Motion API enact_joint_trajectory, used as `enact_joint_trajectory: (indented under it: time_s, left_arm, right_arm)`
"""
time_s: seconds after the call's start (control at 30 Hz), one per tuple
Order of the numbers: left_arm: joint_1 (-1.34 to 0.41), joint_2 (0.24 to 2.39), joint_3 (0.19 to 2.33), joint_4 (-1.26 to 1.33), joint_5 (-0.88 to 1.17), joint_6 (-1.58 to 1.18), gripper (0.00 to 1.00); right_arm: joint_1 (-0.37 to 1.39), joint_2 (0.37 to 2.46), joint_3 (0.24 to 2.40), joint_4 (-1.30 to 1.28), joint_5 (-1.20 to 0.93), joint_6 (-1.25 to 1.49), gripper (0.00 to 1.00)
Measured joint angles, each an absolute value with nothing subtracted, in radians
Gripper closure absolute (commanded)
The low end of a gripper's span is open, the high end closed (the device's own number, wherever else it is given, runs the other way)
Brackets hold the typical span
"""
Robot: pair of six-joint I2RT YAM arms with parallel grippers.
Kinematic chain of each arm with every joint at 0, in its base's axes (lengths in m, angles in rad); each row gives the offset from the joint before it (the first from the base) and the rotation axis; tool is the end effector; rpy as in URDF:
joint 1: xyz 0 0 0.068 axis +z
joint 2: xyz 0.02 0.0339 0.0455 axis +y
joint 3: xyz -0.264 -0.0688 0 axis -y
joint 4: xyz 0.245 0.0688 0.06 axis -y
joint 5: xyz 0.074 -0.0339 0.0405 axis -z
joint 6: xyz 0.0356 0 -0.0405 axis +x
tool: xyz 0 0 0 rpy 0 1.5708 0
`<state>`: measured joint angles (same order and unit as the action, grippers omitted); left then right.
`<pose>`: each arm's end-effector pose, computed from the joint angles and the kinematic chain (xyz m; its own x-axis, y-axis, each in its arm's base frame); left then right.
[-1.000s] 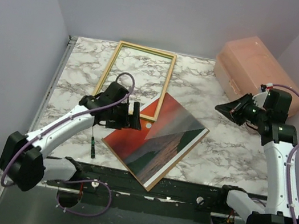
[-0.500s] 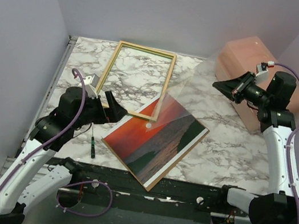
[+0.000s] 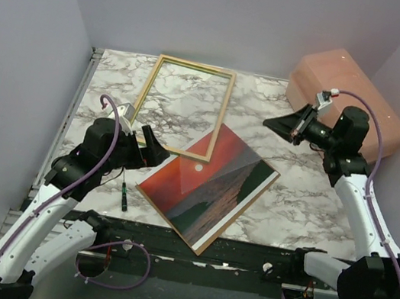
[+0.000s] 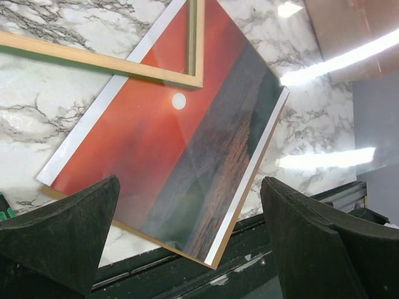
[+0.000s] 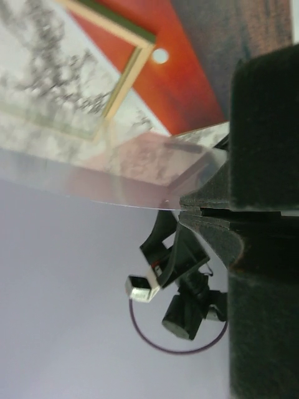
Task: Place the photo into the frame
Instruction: Place the photo frame item at the center of the board.
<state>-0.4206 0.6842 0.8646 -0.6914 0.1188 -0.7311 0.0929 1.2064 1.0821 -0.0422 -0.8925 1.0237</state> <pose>0.1270 -0.0614 0.3299 -0.6661 -0.4284 -0.6106 0.0740 0.7767 -0.6255 0.2677 0.0528 0.3734 -0.7885 0.4647 -0.4028 -0.2871 0.3011 0.9094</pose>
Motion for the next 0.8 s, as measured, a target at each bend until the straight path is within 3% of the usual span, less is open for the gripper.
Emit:
enact_joint_trajectory:
  time_s: [0.2,0.3,0.47,0.53,0.63,0.8]
  left_arm:
    - [-0.42,0.704,0.839,-0.689,0.12,-0.738,0.02]
    - [-0.42,0.715,0.818,-0.681,0.123,-0.745,0.01]
    - [-0.42,0.729,0.777,-0.66,0.131,-0.766,0.02]
    - [-0.42,0.735,0.744,-0.643,0.136,-0.78,0.01]
    - [-0.42,0.758,0.692,-0.628,0.141,-0.801,0.02]
    - [-0.42,0.832,0.611,-0.625,0.142,-0.829,0.01]
  right_arm:
    - [0.093,1.148,0.796,-0.1,-0.868,0.939,0.99]
    - [0.093,1.146,0.67,-0.123,-0.85,0.9,0.93]
    - [0.093,1.146,0.5,-0.176,-0.843,0.845,0.46]
    - [0.093,1.144,0.476,-0.207,-0.839,0.813,0.34]
    - [0.094,1.143,0.476,-0.249,-0.827,0.759,0.26]
    - [0.094,1.192,0.536,-0.324,-0.76,0.672,0.26]
